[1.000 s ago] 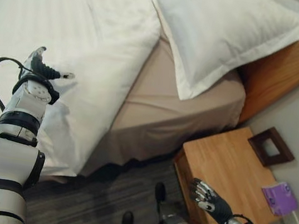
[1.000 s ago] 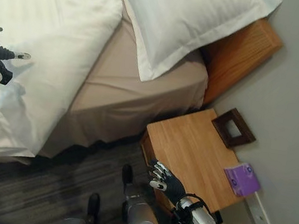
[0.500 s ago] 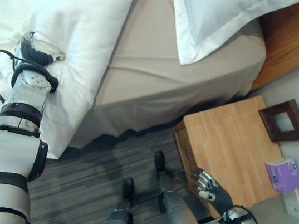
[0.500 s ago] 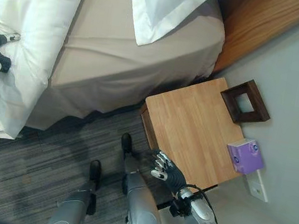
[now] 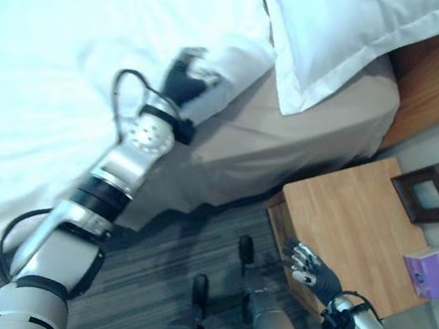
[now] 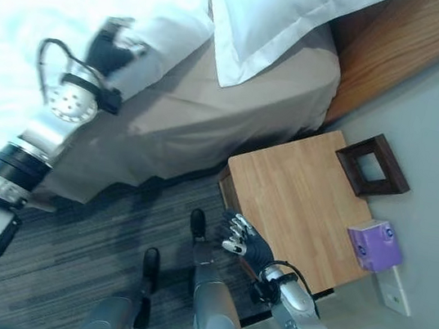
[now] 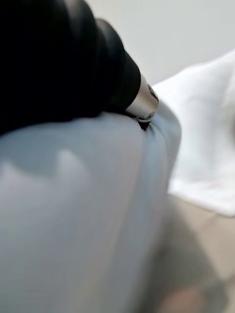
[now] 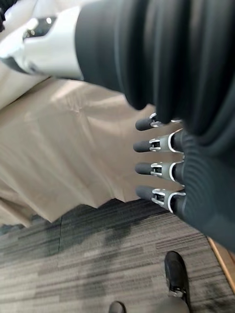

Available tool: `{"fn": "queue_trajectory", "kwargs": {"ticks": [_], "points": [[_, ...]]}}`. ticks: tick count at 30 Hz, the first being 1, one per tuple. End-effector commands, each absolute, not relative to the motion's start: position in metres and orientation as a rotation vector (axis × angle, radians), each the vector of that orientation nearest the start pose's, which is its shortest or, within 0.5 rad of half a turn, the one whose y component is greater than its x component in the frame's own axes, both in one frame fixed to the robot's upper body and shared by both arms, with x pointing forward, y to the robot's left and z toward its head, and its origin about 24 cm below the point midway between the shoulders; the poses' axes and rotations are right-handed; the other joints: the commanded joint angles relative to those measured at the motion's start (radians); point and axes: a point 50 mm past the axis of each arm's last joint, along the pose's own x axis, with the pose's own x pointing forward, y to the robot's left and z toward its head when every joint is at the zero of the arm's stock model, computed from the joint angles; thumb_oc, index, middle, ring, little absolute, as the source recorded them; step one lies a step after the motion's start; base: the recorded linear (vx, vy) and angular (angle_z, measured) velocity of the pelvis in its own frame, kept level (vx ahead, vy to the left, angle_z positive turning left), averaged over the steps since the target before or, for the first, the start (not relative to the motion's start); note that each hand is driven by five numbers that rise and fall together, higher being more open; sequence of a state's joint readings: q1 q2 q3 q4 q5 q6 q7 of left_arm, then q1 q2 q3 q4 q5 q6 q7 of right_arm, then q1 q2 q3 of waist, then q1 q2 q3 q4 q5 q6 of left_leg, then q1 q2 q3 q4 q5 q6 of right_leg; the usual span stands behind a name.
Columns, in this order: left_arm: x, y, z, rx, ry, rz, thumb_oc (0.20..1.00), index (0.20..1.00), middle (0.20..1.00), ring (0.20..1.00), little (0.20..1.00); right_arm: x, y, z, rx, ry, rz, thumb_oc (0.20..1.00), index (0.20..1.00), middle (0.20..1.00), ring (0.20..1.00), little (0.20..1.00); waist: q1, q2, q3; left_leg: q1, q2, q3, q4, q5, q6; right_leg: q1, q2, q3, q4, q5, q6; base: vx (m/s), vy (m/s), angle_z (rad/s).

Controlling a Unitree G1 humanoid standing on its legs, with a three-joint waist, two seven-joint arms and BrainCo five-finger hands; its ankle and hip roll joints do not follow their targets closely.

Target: Making the bed.

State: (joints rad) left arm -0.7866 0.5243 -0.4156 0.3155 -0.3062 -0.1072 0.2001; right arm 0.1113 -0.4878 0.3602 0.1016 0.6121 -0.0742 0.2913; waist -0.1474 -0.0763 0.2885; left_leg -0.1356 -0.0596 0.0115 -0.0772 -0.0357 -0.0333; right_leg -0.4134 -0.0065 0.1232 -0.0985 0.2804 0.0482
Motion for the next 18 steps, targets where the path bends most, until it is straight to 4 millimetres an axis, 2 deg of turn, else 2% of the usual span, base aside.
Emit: {"fn": "queue_trajectory", "kwargs": {"ticks": [1, 3, 4, 5, 8, 9, 10, 13, 16, 17, 18], "points": [[0.339, 0.080, 0.232, 0.207, -0.657, -0.462, 0.200, 0.200, 0.200, 0.200, 0.200, 0.202, -0.176, -0.006, 0.116, 0.262, 0.489, 1.000, 1.000, 1.000, 1.000, 1.000, -0.046, 0.072, -0.051, -0.043, 0.037, -0.026, -0.010, 0.077, -0.021, 0.138, 0.028, -0.006, 0.011, -0.155, 0.076, 0.03, 0.053, -0.03], [0.324, 0.055, 0.211, 0.180, -0.584, -0.660, 0.200, 0.200, 0.200, 0.200, 0.200, 0.203, -0.177, -0.004, 0.110, 0.261, 0.490, 1.000, 1.000, 1.000, 1.000, 1.000, -0.054, 0.086, -0.060, -0.038, 0.031, -0.018, -0.010, 0.076, -0.017, 0.138, 0.024, 0.004, 0.011, -0.151, 0.078, 0.03, 0.056, 0.02], [0.324, 0.055, 0.210, 0.180, -0.583, -0.661, 0.200, 0.200, 0.200, 0.200, 0.200, 0.203, -0.178, -0.004, 0.110, 0.261, 0.490, 1.000, 1.000, 1.000, 1.000, 1.000, -0.053, 0.086, -0.061, -0.037, 0.031, -0.017, -0.010, 0.075, -0.017, 0.139, 0.025, 0.005, 0.011, -0.152, 0.078, 0.03, 0.051, 0.02], [0.317, 0.046, 0.190, 0.148, -0.504, -0.742, 0.200, 0.200, 0.200, 0.200, 0.200, 0.202, -0.179, -0.004, 0.108, 0.263, 0.488, 1.000, 1.000, 1.000, 1.000, 1.000, -0.057, 0.094, -0.065, -0.033, 0.029, -0.011, -0.010, 0.072, -0.013, 0.142, 0.024, 0.012, 0.011, -0.152, 0.077, 0.02, 0.042, -0.02], [0.309, 0.048, 0.165, 0.125, -0.396, -0.813, 0.206, 0.206, 0.206, 0.206, 0.206, 0.199, -0.181, -0.007, 0.106, 0.278, 0.474, 1.000, 1.000, 1.000, 1.000, 1.000, -0.059, 0.109, -0.069, -0.023, 0.027, 0.002, -0.010, 0.067, -0.009, 0.148, 0.025, 0.029, 0.011, -0.153, 0.075, 0.02, 0.047, -0.11], [0.307, 0.051, 0.161, 0.121, -0.380, -0.825, 0.555, 0.555, 0.555, 0.555, 0.555, 0.197, -0.182, -0.008, 0.106, 0.285, 0.472, 1.000, 1.000, 1.000, 1.000, 1.000, -0.059, 0.112, -0.070, -0.020, 0.027, 0.006, -0.010, 0.067, -0.008, 0.150, 0.025, 0.033, 0.011, -0.153, 0.074, 0.03, 0.053, -0.16], [0.303, 0.058, 0.154, 0.114, -0.338, -0.874, 1.000, 1.000, 1.000, 1.000, 1.000, 0.193, -0.185, -0.013, 0.105, 0.310, 0.470, 1.000, 1.000, 1.000, 1.000, 1.000, -0.061, 0.124, -0.074, -0.013, 0.025, 0.011, -0.010, 0.066, -0.007, 0.156, 0.024, 0.041, 0.011, -0.155, 0.073, 0.04, 0.056, -0.14], [0.296, 0.065, 0.157, 0.065, -0.335, -0.903, 1.000, 1.000, 1.000, 1.000, 1.000, 0.189, -0.187, -0.017, 0.104, 0.336, 0.473, 1.000, 1.000, 1.000, 1.000, 1.000, -0.061, 0.133, -0.081, -0.002, 0.023, 0.012, -0.010, 0.064, -0.005, 0.165, 0.024, 0.044, 0.011, -0.157, 0.071, 0.02, 0.023, -0.05], [0.274, 0.067, 0.182, 0.033, -0.401, -1.057, 1.000, 1.000, 1.000, 1.000, 1.000, 0.180, -0.191, -0.028, 0.098, 0.390, 0.472, 1.000, 1.000, 1.000, 1.000, 1.000, -0.056, 0.147, -0.102, 0.022, 0.021, 0.005, -0.010, 0.065, -0.004, 0.193, 0.021, 0.046, 0.011, -0.164, 0.067, 0.03, -0.001, -0.04], [0.274, 0.067, 0.182, 0.033, -0.401, -1.057, 1.000, 1.000, 1.000, 1.000, 1.000, 0.180, -0.191, -0.028, 0.098, 0.390, 0.473, 1.000, 1.000, 1.000, 1.000, 1.000, -0.056, 0.146, -0.101, 0.023, 0.021, 0.005, -0.010, 0.065, -0.004, 0.194, 0.021, 0.046, 0.011, -0.165, 0.067, 0.03, -0.018, 0.00], [0.266, 0.060, 0.192, 0.003, -0.442, -1.117, 1.000, 1.000, 1.000, 1.000, 1.000, 0.178, -0.191, -0.035, 0.098, 0.418, 0.464, 1.000, 1.000, 1.000, 1.000, 1.000, -0.056, 0.152, -0.113, 0.035, 0.019, 0.001, -0.010, 0.066, -0.007, 0.213, 0.018, 0.037, 0.011, -0.170, 0.066, 0.03, -0.025, 0.04]]}}
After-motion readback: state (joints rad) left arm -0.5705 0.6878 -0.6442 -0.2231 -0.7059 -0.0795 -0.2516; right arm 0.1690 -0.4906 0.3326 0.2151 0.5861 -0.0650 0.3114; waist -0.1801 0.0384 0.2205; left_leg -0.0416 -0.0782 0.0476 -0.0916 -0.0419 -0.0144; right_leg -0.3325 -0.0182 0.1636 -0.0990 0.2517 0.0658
